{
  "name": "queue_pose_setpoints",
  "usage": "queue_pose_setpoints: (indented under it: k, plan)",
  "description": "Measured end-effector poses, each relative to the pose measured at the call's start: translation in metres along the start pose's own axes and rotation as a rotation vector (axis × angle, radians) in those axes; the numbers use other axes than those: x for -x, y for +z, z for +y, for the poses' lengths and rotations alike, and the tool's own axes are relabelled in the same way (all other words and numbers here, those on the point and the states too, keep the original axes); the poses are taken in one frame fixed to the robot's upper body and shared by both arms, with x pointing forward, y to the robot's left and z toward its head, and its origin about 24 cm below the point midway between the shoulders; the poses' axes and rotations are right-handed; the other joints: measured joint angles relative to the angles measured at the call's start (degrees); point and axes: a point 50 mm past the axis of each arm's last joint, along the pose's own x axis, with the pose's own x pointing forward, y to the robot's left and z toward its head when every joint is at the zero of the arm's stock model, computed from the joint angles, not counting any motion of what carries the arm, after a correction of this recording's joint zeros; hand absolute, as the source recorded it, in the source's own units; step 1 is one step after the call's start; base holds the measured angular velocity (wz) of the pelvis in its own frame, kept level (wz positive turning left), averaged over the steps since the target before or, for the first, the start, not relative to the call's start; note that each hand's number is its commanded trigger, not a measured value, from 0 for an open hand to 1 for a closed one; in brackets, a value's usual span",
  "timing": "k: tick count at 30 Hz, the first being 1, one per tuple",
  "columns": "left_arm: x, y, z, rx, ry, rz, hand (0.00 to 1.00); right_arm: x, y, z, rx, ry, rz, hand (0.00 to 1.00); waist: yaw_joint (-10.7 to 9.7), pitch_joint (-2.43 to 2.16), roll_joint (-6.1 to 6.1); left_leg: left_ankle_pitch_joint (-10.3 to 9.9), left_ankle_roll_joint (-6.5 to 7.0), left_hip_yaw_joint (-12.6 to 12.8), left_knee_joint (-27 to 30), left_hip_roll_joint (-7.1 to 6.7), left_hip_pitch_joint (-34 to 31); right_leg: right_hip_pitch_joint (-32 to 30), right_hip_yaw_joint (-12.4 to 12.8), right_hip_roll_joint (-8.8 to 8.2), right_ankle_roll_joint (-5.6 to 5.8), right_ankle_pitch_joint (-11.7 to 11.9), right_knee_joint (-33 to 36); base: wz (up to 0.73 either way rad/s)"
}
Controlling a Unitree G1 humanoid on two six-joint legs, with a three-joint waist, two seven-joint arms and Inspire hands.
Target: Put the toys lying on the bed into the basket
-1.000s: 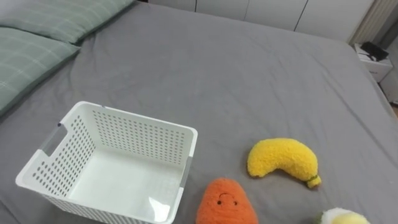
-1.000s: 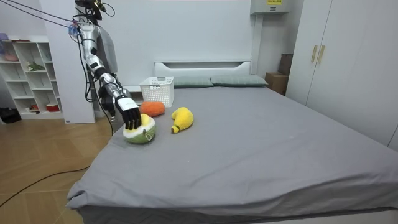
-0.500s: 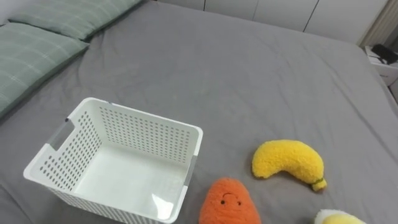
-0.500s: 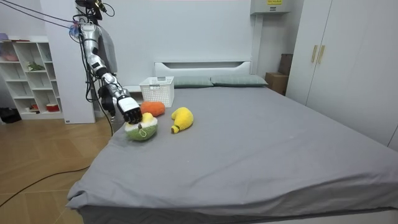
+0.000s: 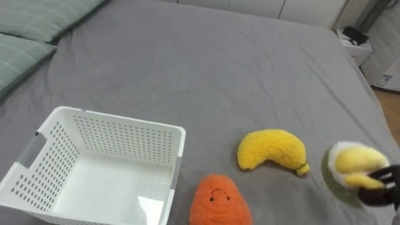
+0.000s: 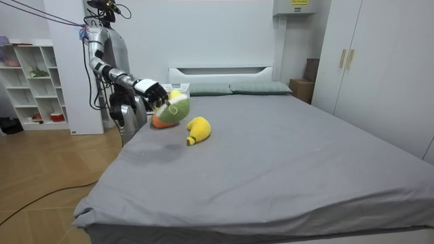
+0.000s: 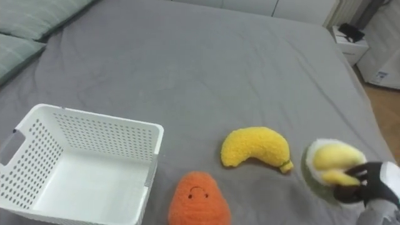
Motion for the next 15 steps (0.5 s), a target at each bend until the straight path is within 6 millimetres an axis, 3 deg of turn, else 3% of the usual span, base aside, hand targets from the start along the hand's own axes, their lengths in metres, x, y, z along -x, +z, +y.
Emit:
queue_pose_setpoints:
  k: [4,15]
  plan:
    - [0.001,0.000,-0.003,0.000,-0.008,-0.005,0.00,-0.001,0.024,-0.016,-0.005,-0.069,-0.103,1.00,-0.07,0.15,-0.57,-0.03,-0.02,0.57,-0.16,0.11,-0.01,-0.28,0.43,0.12,-0.06,0.04,0.01,-0.07]
    - [0.002,0.001,-0.005,0.000,-0.002,-0.002,0.00,0.005,0.083,-0.044,-0.062,-0.108,-0.325,1.00,0.75,0.09,0.62,-0.02,-0.01,1.50,-0.60,0.21,-0.19,-1.34,0.88,0.11,-0.01,0.05,0.61,-0.04]
